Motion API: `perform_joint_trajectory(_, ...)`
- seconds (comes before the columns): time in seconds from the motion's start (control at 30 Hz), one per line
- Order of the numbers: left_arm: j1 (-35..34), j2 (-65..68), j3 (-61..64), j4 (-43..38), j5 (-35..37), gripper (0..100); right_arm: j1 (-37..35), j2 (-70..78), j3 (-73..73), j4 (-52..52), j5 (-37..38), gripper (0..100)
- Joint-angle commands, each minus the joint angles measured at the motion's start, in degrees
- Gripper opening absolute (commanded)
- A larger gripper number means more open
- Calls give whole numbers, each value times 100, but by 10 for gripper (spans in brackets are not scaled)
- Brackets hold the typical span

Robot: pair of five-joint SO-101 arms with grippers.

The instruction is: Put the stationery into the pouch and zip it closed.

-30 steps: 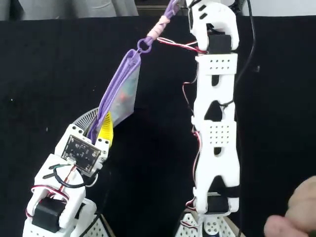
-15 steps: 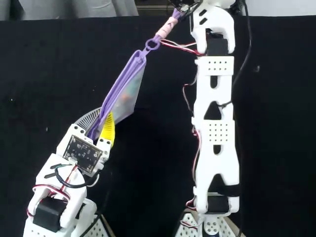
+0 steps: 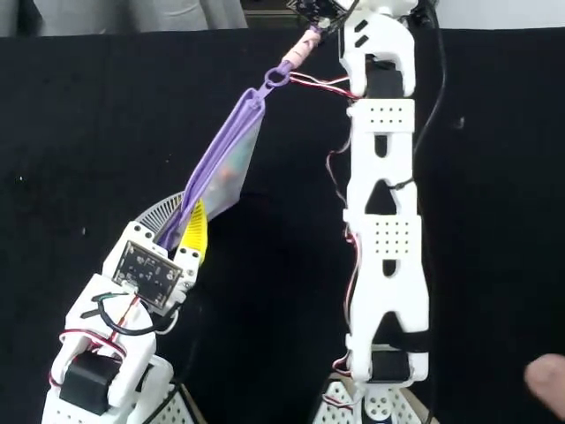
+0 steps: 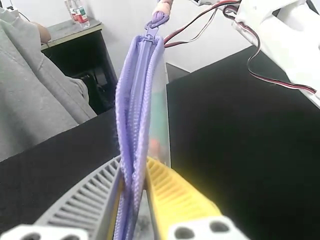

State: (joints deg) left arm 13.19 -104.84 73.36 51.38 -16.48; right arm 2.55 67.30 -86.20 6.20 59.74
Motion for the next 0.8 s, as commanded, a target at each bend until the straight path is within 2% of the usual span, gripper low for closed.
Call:
perform_joint_trajectory(0.0, 4, 9, 198, 167, 114, 29, 642, -40, -488, 475, 141, 12)
perform_joint_trajectory(0.13, -31, 26, 207, -44, 114, 37, 404, -84, -998, 1371, 132, 12)
perform_joint_trajectory(0.27, -57, 26, 207, -35, 167, 170, 281, -330, -954, 1793, 123, 12)
perform_joint_trajectory(0.33, -119, 26, 207, -35, 475, 220, 220, -426, -963, 2084, 44, 12)
perform_joint_trajectory(0.43, -347, 26, 145, -70, 809, 232, 185, -620, -963, 2541, -352, 12)
perform_joint_trajectory(0.77, -971, 18, -57, -70, 800, 227, -255, -1288, -954, 4501, -1433, 12)
